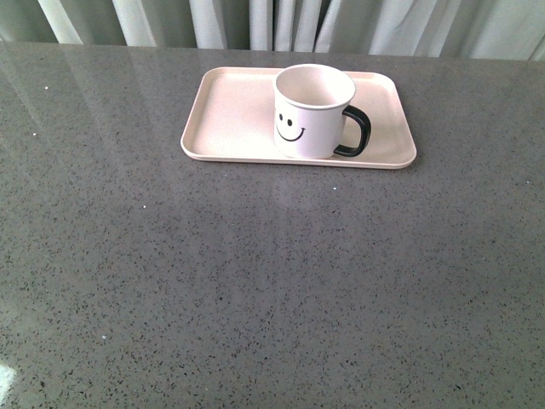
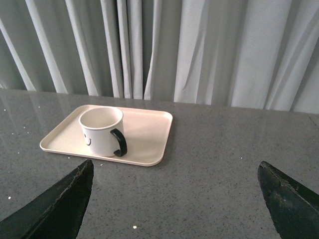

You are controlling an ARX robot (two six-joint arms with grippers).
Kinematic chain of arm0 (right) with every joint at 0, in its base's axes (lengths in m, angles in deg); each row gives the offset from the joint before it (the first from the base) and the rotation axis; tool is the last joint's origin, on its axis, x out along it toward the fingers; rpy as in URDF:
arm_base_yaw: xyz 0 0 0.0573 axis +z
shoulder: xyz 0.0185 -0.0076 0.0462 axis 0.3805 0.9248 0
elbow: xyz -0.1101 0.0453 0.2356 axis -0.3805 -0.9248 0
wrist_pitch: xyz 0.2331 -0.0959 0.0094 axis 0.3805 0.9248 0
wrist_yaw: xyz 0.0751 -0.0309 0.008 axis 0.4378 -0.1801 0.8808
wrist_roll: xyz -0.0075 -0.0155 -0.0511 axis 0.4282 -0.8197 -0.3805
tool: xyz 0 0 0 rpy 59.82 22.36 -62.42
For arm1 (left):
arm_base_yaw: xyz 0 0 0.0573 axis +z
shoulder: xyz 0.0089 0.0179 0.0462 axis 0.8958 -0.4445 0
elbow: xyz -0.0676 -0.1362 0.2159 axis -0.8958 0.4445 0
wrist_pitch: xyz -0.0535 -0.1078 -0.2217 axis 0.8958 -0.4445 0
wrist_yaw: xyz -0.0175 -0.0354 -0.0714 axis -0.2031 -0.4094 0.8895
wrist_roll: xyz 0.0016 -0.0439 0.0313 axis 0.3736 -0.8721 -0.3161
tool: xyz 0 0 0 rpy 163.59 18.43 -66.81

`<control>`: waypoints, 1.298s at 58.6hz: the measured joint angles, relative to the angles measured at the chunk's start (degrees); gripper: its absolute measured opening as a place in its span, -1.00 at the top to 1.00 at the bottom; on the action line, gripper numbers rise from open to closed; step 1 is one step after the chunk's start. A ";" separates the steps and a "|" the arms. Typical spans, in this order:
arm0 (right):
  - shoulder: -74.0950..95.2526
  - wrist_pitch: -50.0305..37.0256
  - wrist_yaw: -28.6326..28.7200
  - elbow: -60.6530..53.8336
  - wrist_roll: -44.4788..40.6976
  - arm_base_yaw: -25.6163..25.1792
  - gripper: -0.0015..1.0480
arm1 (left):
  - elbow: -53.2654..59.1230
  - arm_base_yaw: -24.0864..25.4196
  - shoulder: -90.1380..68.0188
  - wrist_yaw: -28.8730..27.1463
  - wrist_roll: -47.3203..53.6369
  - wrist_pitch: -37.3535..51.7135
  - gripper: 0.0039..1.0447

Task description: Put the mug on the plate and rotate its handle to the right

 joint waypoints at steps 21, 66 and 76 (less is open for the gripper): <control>21.75 22.62 25.33 12.70 -11.63 -9.62 -0.82 | 0.00 0.04 0.02 0.09 0.00 0.00 -0.66; 108.28 12.15 11.52 74.75 -7.69 4.76 -0.82 | 0.00 0.04 0.02 0.02 0.04 0.00 -0.83; 116.50 16.48 10.03 84.15 -4.94 5.53 -0.82 | 0.00 0.04 0.02 0.02 0.02 0.00 -0.83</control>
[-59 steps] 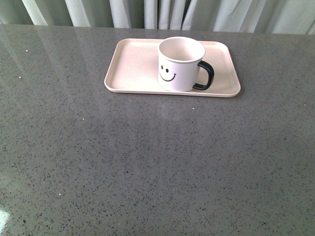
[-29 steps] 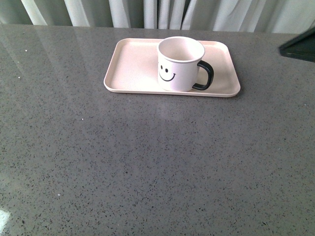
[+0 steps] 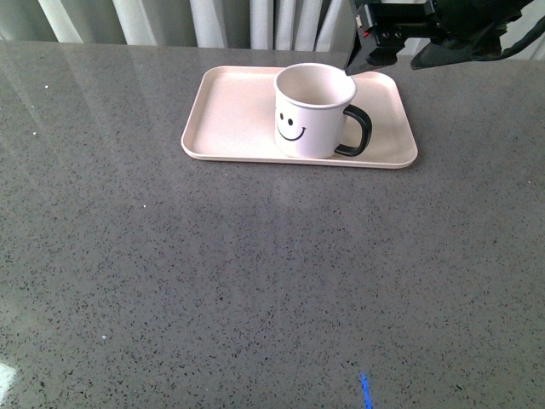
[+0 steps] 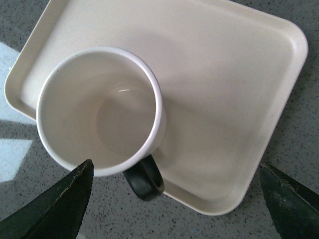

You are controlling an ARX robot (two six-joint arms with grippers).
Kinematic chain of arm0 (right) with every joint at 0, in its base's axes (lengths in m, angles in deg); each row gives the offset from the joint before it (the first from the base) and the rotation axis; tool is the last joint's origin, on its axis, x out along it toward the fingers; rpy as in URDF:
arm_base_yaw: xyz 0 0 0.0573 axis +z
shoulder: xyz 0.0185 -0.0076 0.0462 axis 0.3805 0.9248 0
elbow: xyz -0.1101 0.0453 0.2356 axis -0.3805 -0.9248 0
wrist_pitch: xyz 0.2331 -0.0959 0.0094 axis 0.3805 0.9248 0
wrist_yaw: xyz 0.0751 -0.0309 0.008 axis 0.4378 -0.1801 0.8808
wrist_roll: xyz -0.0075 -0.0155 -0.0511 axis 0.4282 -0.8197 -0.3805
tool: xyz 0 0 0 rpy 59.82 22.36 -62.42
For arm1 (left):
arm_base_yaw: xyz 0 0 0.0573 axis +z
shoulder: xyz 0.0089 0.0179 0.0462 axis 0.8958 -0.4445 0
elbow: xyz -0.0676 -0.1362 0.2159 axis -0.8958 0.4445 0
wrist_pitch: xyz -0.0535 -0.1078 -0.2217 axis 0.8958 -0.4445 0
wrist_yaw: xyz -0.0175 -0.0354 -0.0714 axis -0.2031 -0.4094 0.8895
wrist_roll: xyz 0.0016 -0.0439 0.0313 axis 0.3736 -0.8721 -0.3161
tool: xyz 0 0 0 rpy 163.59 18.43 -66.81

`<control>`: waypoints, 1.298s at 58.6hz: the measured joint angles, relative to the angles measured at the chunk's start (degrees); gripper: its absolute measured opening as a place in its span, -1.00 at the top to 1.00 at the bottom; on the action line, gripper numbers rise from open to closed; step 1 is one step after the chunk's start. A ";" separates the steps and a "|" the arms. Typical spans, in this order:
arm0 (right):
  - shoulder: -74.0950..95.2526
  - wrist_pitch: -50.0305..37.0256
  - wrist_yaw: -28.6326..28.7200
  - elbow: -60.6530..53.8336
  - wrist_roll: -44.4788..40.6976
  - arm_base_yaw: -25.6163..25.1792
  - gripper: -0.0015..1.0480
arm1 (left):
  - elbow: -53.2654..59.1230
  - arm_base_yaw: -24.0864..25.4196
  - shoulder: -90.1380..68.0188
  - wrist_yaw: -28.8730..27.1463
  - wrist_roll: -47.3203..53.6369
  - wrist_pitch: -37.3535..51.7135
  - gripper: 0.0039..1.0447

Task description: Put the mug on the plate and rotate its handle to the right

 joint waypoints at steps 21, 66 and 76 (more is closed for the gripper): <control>6.88 4.04 -1.68 8.41 4.46 2.03 -0.82 | 0.00 0.00 0.00 0.00 0.02 0.00 -0.83; 12.55 7.91 -3.19 14.03 6.14 3.02 0.07 | 0.00 0.00 0.00 0.00 0.00 0.00 -0.83; 13.38 8.94 -3.61 15.98 6.29 3.23 0.58 | 0.00 0.00 0.00 0.00 0.00 0.00 -0.83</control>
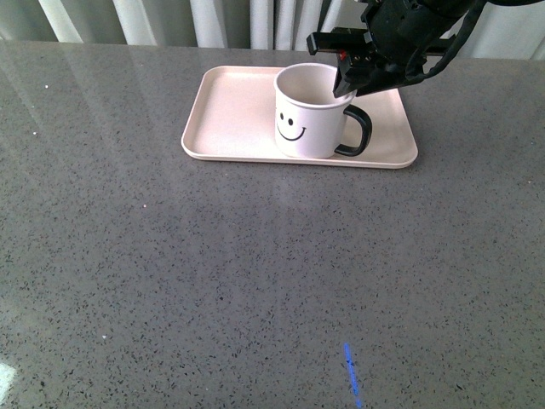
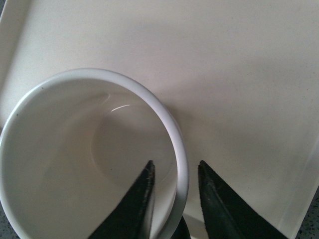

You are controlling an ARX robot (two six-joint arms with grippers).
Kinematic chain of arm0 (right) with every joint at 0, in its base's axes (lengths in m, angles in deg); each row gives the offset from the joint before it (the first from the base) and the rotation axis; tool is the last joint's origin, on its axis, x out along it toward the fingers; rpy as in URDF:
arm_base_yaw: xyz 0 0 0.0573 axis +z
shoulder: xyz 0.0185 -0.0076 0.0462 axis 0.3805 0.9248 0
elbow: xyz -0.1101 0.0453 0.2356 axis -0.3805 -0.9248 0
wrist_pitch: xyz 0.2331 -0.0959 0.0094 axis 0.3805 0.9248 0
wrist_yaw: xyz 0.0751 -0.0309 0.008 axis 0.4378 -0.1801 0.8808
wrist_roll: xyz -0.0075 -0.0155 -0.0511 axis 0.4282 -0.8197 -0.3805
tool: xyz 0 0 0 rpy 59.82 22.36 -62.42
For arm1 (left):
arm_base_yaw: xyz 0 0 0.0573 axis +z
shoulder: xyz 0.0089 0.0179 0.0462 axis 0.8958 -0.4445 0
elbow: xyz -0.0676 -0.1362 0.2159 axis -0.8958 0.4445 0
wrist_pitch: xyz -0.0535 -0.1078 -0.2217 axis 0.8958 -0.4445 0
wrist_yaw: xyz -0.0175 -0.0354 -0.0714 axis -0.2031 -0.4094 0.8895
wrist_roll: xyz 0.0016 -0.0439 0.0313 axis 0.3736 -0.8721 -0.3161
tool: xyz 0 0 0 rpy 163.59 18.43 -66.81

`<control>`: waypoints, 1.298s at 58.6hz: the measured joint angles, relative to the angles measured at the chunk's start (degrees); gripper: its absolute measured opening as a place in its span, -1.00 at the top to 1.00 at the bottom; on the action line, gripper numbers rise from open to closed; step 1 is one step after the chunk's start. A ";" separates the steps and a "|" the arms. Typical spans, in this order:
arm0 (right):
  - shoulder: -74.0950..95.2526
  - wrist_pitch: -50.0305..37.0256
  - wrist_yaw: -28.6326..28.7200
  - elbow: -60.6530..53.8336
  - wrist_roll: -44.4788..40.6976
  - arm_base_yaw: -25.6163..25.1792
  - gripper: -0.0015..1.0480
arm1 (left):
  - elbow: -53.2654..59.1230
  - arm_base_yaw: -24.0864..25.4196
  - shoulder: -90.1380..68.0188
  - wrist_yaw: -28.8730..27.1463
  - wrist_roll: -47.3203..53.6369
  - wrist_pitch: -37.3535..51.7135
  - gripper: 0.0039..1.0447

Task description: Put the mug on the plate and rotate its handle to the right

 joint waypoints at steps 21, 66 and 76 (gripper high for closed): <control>0.44 4.20 1.57 5.77 1.88 0.15 0.97 | 0.00 0.00 0.00 0.00 0.02 0.00 -0.83; 6.43 20.57 12.48 22.21 -25.14 -2.78 0.97 | 0.00 0.00 0.00 0.00 0.02 0.00 -0.83; 9.38 23.61 13.88 28.63 -28.79 -2.80 0.97 | 0.00 0.00 0.00 0.00 0.00 0.00 -0.83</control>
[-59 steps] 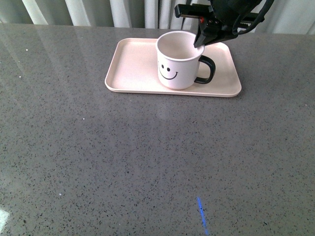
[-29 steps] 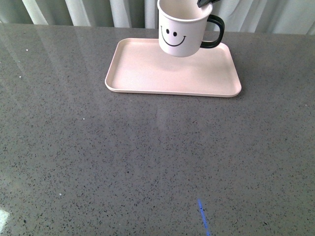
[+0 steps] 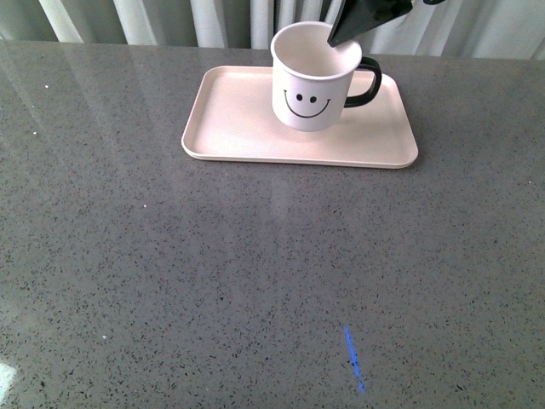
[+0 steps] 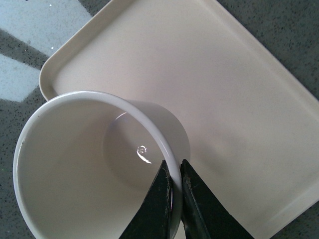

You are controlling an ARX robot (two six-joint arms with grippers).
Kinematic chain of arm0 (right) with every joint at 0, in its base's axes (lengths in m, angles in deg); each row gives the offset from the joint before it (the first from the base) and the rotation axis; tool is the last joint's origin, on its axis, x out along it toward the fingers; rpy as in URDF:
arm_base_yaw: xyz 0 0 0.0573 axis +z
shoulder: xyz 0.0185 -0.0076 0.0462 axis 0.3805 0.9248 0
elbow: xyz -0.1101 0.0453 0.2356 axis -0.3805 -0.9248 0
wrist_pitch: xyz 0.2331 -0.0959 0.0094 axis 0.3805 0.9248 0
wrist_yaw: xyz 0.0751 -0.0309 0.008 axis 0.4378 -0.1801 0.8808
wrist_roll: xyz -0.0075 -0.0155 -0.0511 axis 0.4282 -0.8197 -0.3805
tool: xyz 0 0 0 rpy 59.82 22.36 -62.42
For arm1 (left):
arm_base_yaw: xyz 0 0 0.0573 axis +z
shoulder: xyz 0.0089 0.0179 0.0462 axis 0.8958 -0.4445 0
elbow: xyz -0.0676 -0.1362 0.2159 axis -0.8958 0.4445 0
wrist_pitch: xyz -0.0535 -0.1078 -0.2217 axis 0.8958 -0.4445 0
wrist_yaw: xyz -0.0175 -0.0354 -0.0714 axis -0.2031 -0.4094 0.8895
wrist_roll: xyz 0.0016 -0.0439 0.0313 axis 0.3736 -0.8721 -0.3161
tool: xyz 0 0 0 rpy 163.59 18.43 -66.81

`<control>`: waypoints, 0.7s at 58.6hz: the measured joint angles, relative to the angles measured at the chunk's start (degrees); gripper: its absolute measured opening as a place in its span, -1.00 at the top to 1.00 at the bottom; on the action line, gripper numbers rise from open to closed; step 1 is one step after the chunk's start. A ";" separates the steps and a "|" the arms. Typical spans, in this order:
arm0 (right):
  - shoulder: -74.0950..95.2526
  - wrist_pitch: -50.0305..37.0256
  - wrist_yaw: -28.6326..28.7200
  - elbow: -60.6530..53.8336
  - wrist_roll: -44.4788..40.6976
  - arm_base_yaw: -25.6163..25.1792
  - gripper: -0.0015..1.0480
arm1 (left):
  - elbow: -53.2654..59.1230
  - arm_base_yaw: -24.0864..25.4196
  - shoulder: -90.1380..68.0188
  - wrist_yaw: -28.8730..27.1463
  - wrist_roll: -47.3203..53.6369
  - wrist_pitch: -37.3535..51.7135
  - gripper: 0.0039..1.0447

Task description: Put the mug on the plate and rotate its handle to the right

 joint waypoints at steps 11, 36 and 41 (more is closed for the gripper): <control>3.10 2.45 0.52 5.44 -2.10 -0.37 0.97 | 0.00 0.00 0.00 0.00 0.02 0.00 -0.83; 6.49 3.32 1.66 7.23 -4.39 -1.16 0.97 | 0.00 0.00 0.00 0.00 0.00 0.00 -0.83; 6.54 3.37 1.79 7.34 -4.44 -1.18 0.97 | 0.00 0.00 0.00 0.00 0.00 0.00 -0.83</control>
